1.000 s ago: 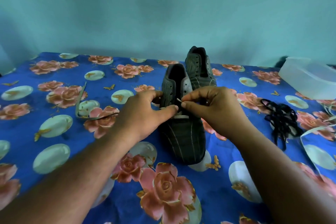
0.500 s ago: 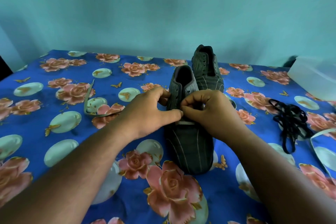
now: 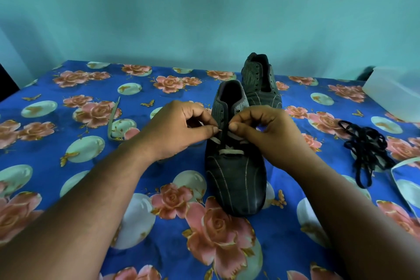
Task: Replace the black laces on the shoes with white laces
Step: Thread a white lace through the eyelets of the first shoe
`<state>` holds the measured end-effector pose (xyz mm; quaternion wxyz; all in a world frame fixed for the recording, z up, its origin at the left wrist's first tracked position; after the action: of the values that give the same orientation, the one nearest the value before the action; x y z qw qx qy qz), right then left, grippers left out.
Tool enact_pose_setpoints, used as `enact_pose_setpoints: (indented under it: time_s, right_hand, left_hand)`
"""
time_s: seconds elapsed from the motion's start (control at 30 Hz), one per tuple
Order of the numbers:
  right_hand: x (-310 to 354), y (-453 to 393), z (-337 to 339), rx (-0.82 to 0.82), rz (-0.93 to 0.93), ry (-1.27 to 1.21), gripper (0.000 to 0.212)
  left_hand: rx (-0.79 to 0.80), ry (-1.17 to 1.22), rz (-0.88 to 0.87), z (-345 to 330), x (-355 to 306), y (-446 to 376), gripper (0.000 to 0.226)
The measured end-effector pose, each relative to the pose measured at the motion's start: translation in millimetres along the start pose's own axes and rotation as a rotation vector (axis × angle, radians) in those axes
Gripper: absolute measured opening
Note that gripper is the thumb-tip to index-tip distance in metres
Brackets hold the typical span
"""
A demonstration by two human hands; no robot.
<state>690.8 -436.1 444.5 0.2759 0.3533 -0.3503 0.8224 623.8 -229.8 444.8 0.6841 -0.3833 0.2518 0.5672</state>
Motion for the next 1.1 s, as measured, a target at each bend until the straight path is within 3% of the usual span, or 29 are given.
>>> enact_pose_setpoints:
  time_s: [0.1, 0.23, 0.4, 0.53, 0.67, 0.73, 0.8, 0.87, 1.0, 1.1]
  right_hand:
    - [-14.0, -2.9, 8.1, -0.109, -0.003, 0.091, 0.020]
    - [-26.2, -3.3, 11.2, 0.015, 0.014, 0.393, 0.044]
    - [-22.8, -4.0, 15.0, 0.037, -0.004, 0.286, 0.043]
    - [-22.3, -2.9, 14.8, 0.040, -0.012, 0.227, 0.043]
    - [-24.5, -3.3, 14.8, 0.036, -0.013, 0.218, 0.043]
    - [-27.0, -3.9, 14.1, 0.033, -0.005, 0.215, 0.043]
    - [-28.9, -4.4, 13.3, 0.033, -0.008, 0.208, 0.043]
    - [-29.5, -4.6, 12.7, 0.038, -0.006, 0.212, 0.043]
    - [-29.3, -4.3, 12.5, 0.033, 0.001, 0.209, 0.043]
    - [-28.9, -3.7, 12.6, 0.031, -0.006, 0.203, 0.043]
  left_hand:
    - [0.036, 0.052, 0.023, -1.1, 1.1, 0.2, 0.002]
    - [0.065, 0.184, 0.076, -1.4, 5.5, -0.2, 0.006]
    - [0.048, 0.285, 0.182, 5.6, 16.4, 0.0, 0.009]
    - [-0.132, 0.239, 0.228, 19.9, 26.3, -2.1, 0.015]
    - [-0.425, 0.134, 0.338, 43.0, 47.1, -5.1, 0.019]
    - [-0.569, 0.011, 0.383, 52.6, 54.9, -4.4, 0.019]
    - [-0.606, -0.139, 0.372, 53.6, 55.7, -4.3, 0.017]
    - [-0.519, -0.194, 0.281, 45.3, 47.9, -5.9, 0.019]
    - [-0.131, -0.098, -0.013, 13.2, 23.7, -7.5, 0.041]
    - [0.041, -0.083, -0.071, -4.5, 18.1, -6.6, 0.035]
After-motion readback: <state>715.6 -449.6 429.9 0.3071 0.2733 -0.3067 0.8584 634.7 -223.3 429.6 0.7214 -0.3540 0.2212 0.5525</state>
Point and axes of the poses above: each hand's wrist, its own y-axis away from the middle knuckle, its own z-axis out of the back of the hand, x = y × z, the point moved 2 cm from there along -y, towards the middle knuckle, and after that the axes turned 4 degrees about x, right-handed, at the moved point
